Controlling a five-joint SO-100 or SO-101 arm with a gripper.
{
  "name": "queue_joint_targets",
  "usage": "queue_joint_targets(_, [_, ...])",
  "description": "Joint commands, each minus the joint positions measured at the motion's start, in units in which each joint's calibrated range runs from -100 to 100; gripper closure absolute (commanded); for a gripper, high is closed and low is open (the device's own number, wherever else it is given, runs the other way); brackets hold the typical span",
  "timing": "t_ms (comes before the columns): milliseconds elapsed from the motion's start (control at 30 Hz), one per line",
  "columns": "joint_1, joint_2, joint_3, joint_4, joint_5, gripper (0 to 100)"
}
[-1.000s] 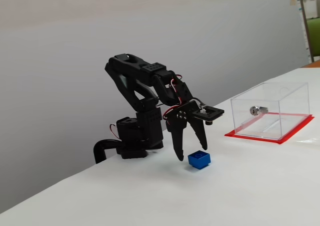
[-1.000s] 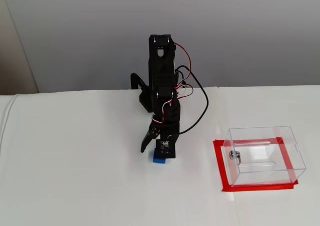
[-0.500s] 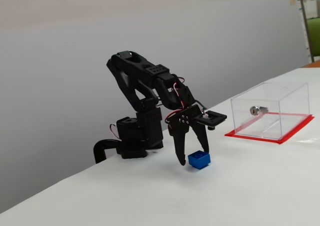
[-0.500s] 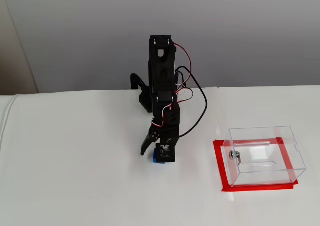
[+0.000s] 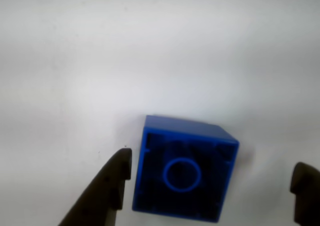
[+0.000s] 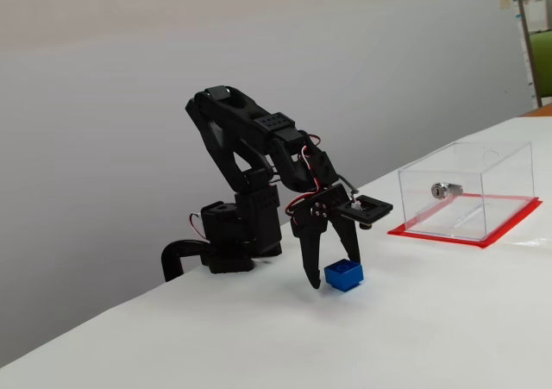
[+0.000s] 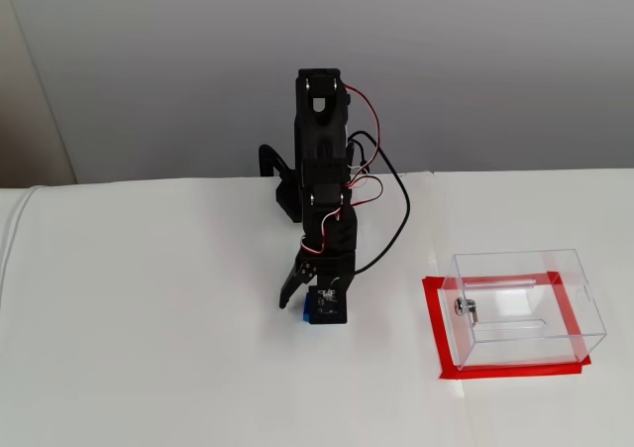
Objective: Pick the blue lego brick and place it into the transparent box
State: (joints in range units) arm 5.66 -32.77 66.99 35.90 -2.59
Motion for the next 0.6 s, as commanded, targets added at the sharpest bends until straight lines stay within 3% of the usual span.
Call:
queue_joint_targets(0, [0.22,0.14,-2.07,-0.74,0.29,66])
queue_joint_targets(333, [0.22,0.14,-1.71,-1.44,0.29,66])
queue_joint_targets(567, [0.22,0.14,-1.71,-1.44,0.29,80])
